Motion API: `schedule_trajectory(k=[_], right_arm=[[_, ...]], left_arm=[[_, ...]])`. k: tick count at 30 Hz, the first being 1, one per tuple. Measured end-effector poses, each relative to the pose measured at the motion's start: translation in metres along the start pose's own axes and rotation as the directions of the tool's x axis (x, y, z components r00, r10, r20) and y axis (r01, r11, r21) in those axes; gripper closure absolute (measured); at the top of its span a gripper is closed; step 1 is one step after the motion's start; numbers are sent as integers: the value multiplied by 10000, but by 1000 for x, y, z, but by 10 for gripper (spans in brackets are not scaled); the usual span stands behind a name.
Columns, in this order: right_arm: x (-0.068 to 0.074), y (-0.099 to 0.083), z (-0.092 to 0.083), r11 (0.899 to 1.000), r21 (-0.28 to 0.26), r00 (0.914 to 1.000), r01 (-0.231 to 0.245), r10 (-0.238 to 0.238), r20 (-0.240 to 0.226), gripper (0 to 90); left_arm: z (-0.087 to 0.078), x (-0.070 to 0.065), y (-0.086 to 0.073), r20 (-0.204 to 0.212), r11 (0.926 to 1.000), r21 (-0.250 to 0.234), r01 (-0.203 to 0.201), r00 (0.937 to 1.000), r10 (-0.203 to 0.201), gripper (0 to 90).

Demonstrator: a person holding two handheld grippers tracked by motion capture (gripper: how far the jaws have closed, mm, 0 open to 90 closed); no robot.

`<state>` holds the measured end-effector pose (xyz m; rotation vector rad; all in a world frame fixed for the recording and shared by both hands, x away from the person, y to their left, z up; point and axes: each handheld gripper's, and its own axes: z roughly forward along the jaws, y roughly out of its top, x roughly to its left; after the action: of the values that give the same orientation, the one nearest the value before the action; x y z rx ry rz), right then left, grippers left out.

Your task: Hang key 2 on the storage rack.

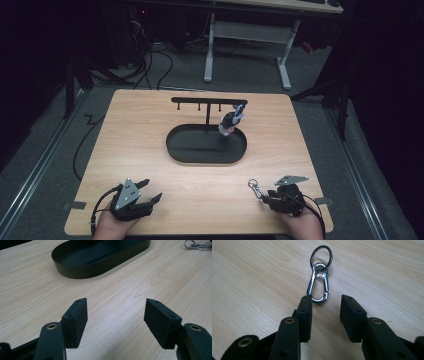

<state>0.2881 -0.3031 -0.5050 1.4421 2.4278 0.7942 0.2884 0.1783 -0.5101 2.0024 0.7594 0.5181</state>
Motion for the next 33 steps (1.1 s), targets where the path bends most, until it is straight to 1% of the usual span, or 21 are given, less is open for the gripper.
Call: schedule_trajectory(k=[3,4,5,6,7,8,9,10,11,12,15,16,17,18,21,22,23,24,25,30,33], right_arm=[[-2,2,-1,9993,275,9997,251,-253,57,610],[-3,7,-2,9963,776,9992,376,-386,118,595],[-3,7,-2,9963,776,9992,376,-386,118,595],[-2,10,-2,9889,1308,9963,705,-764,405,589],[-2,10,-2,9889,1308,9963,705,-764,405,589],[-1,14,-3,9794,1707,9906,1076,-1203,658,583],[-1,14,-3,9794,1707,9906,1076,-1203,658,583],[0,18,-3,9723,2020,9887,1174,-1334,676,578],[0,18,-3,9723,2020,9887,1174,-1334,676,578],[1,22,-3,9657,2253,9870,1288,-1468,648,568],[2,24,-3,9600,2474,9866,1311,-1507,622,559],[2,28,-2,9537,2705,9868,1315,-1520,562,545],[2,28,-2,9537,2705,9868,1315,-1520,562,545],[1,31,-1,9476,2870,9858,1399,-1606,495,538],[1,34,-1,9415,3022,9839,1494,-1720,494,522],[1,39,-1,9320,3325,9855,1445,-1656,358,517],[1,39,-1,9320,3325,9855,1445,-1656,358,517],[-1,41,1,9285,3318,9828,1667,-1835,198,515],[-2,45,1,9242,3422,9834,1695,-1812,23,517],[-3,66,8,9211,3638,9901,1386,-1377,-286,531],[-5,76,15,9159,3736,9891,1472,-1390,-490,536]], left_arm=[[0,0,0,8,10000,16,-45,10000,45,359],[0,0,0,23,10000,25,-68,10000,68,359],[0,0,0,23,10000,25,-68,10000,68,360],[1,0,0,42,10000,24,-91,10000,91,359],[1,0,0,42,10000,24,-91,10000,91,359],[1,0,0,50,9999,36,-112,9999,112,359],[1,0,0,49,9999,37,-116,9999,116,359],[0,0,0,64,10000,25,-91,9999,91,359],[0,0,0,64,10000,25,-91,9999,91,359],[0,0,0,63,10000,26,-96,9999,96,359],[0,0,0,66,9999,11,-124,9999,124,359],[0,0,1,75,9999,11,-132,9999,132,359],[0,0,1,75,9999,11,-132,9999,132,359],[0,1,1,84,9999,24,-130,9999,130,359],[0,1,0,91,9999,32,-136,9999,135,358],[0,1,0,88,9999,41,-150,9998,150,358],[0,1,0,88,9999,41,-150,9998,150,359],[0,0,0,95,9999,44,-154,9998,154,359],[1,0,0,97,9999,50,-158,9998,158,358],[1,0,0,112,9998,96,-184,9998,183,358],[1,1,0,123,9998,114,-185,9998,183,358]])
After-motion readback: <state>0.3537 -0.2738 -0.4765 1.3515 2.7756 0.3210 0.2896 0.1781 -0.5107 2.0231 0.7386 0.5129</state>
